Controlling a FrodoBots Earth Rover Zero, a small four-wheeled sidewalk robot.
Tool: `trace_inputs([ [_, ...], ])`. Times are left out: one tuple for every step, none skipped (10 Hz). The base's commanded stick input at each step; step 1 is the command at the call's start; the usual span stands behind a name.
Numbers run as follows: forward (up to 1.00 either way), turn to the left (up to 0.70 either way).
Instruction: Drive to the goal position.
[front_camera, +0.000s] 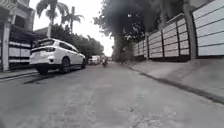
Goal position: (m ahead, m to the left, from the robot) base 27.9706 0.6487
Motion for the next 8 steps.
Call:
trace_inputs([
  [1.00,0.01],
  [1.00,0.01],
  [1.00,0.01],
  [1.00,0.01],
  [1.00,0.01],
  [1.00,-0.31],
  [1.00,-0.39],
  [1.00,-0.39],
])
